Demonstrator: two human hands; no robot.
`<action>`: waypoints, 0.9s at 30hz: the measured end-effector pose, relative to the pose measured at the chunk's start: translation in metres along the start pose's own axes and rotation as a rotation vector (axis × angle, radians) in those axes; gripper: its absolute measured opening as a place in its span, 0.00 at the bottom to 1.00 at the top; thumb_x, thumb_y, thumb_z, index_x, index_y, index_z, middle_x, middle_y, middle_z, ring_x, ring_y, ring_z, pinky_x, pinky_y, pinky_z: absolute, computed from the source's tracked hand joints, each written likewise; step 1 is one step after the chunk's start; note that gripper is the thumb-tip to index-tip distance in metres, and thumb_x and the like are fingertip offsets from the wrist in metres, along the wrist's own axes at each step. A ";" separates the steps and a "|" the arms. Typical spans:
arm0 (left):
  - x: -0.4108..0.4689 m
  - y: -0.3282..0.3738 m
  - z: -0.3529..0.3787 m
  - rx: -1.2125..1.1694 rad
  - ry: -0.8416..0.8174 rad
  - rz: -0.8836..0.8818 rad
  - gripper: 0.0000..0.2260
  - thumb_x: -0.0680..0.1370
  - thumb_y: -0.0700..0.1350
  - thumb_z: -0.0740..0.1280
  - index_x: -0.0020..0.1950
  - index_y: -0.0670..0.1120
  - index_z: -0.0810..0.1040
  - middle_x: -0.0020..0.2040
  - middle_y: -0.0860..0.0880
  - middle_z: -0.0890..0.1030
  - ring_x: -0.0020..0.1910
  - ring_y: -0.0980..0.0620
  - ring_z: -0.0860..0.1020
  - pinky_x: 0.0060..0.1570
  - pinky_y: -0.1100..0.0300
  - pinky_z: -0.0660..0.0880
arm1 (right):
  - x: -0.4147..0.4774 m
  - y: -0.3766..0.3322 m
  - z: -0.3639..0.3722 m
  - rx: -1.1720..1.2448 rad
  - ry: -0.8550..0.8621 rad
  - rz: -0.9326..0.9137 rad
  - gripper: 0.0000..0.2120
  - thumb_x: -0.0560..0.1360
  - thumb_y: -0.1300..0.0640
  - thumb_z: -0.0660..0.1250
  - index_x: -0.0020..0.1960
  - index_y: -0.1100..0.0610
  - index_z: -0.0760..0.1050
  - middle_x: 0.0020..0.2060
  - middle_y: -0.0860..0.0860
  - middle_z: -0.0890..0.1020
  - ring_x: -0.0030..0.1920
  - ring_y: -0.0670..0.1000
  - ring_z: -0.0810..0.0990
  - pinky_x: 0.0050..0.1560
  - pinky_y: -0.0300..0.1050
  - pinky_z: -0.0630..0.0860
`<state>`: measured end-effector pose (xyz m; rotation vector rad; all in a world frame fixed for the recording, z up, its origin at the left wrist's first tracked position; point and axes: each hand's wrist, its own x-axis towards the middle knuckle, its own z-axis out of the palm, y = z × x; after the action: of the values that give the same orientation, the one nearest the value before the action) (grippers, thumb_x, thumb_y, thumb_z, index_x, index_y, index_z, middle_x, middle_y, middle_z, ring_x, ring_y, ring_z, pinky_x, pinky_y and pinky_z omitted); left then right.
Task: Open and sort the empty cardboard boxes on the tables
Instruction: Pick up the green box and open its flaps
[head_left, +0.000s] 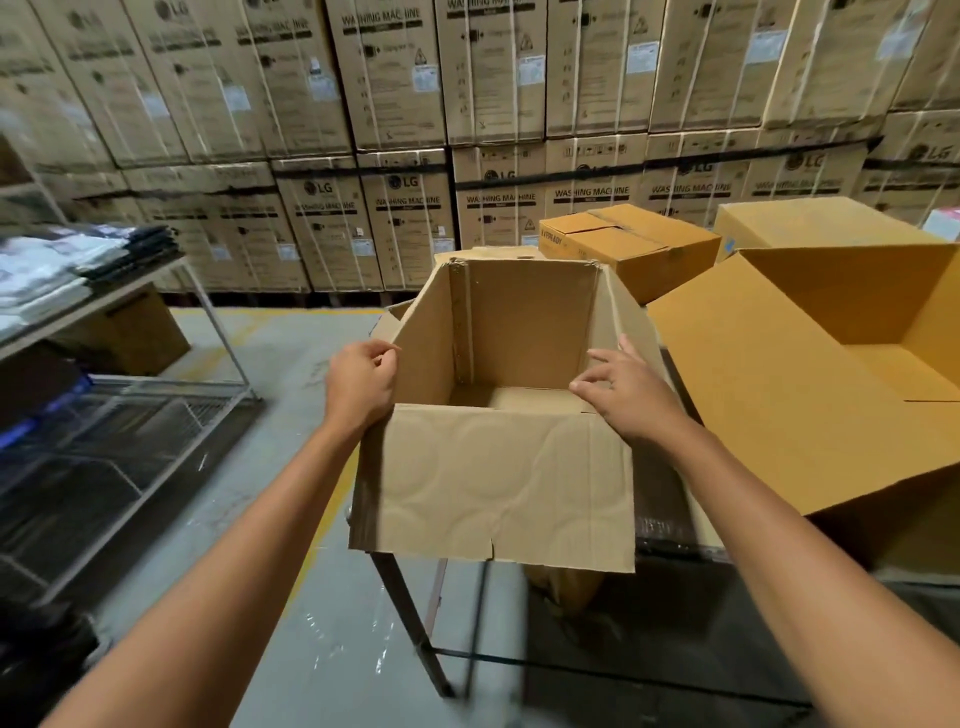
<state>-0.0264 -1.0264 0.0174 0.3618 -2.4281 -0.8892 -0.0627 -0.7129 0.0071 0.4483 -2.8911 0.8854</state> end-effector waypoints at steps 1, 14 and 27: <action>0.000 0.002 -0.003 0.018 -0.042 0.008 0.11 0.79 0.43 0.64 0.53 0.42 0.85 0.49 0.42 0.86 0.52 0.43 0.82 0.52 0.53 0.77 | -0.001 -0.001 0.000 0.005 0.008 0.007 0.15 0.81 0.45 0.62 0.59 0.50 0.83 0.77 0.48 0.66 0.80 0.50 0.48 0.75 0.60 0.56; -0.048 0.013 -0.086 -0.024 -0.173 0.249 0.19 0.83 0.48 0.62 0.73 0.44 0.71 0.61 0.37 0.80 0.55 0.37 0.78 0.52 0.53 0.71 | -0.082 -0.092 -0.027 0.133 0.252 -0.020 0.23 0.79 0.41 0.64 0.70 0.50 0.74 0.76 0.52 0.67 0.74 0.56 0.67 0.72 0.58 0.65; -0.247 -0.174 -0.201 -0.223 0.018 0.094 0.20 0.81 0.50 0.64 0.72 0.46 0.73 0.72 0.49 0.73 0.70 0.56 0.70 0.68 0.61 0.67 | -0.266 -0.247 0.181 0.676 0.278 -0.098 0.27 0.74 0.39 0.66 0.70 0.47 0.73 0.69 0.49 0.76 0.68 0.43 0.74 0.63 0.47 0.78</action>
<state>0.3019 -1.1595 -0.0624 0.1713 -2.2798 -1.0961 0.2665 -0.9424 -0.0550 0.4545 -2.2423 1.7397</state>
